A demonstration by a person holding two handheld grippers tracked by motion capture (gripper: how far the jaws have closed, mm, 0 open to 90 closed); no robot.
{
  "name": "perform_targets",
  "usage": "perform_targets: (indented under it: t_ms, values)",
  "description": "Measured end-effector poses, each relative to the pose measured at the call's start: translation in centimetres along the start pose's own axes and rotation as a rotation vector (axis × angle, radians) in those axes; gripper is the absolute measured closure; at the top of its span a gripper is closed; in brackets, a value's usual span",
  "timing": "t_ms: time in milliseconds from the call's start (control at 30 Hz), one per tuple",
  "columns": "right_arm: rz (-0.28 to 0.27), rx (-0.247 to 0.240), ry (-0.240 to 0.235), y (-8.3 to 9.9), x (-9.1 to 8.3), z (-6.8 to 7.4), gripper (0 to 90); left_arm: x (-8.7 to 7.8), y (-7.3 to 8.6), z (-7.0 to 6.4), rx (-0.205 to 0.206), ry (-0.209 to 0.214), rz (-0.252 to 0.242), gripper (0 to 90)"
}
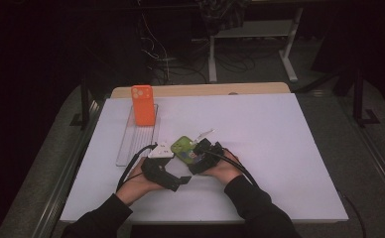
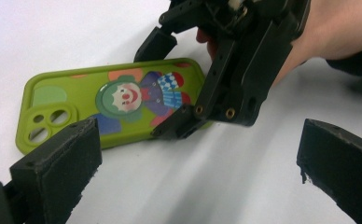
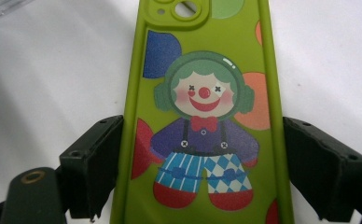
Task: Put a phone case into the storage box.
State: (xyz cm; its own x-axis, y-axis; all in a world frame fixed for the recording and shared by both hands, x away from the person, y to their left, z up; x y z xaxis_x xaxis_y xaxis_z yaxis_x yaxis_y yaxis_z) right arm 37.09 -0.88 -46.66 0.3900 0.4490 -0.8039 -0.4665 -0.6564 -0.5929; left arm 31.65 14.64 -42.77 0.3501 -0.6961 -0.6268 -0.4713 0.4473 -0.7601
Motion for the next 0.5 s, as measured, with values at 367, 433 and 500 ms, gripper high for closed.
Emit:
perform_targets:
  t_ms: [367, 433, 500]
  values:
    - [-0.027, -0.011, -0.044, 0.9, -3.9, -2.8, 14.9, -0.6, -1.6, 0.0, 0.019, 0.009, -0.020, 0.0]
    - [-0.021, -0.022, -0.043, 1.2, -4.8, -3.6, 14.9, -0.8, -2.2, 0.2, 0.027, 0.015, -0.020, 0.0]
    - [-0.019, -0.021, -0.062, 1.4, -5.6, -4.2, 14.9, -1.0, -2.7, 0.5, 0.028, 0.019, -0.026, 0.0]
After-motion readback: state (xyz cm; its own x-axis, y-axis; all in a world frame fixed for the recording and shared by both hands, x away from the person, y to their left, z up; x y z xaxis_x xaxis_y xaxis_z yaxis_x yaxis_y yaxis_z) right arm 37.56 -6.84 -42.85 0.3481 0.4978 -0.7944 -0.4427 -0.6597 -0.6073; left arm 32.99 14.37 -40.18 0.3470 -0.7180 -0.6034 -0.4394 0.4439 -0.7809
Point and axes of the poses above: each handheld gripper's, and its own axes: x roughly forward along the jaws, y roughly out of its underside, z roughly to its left, the point moved 3 cm from there along x, roughly forward along the jaws, and after that the axes turned 7 degrees about -x, right-handed, at the moved point
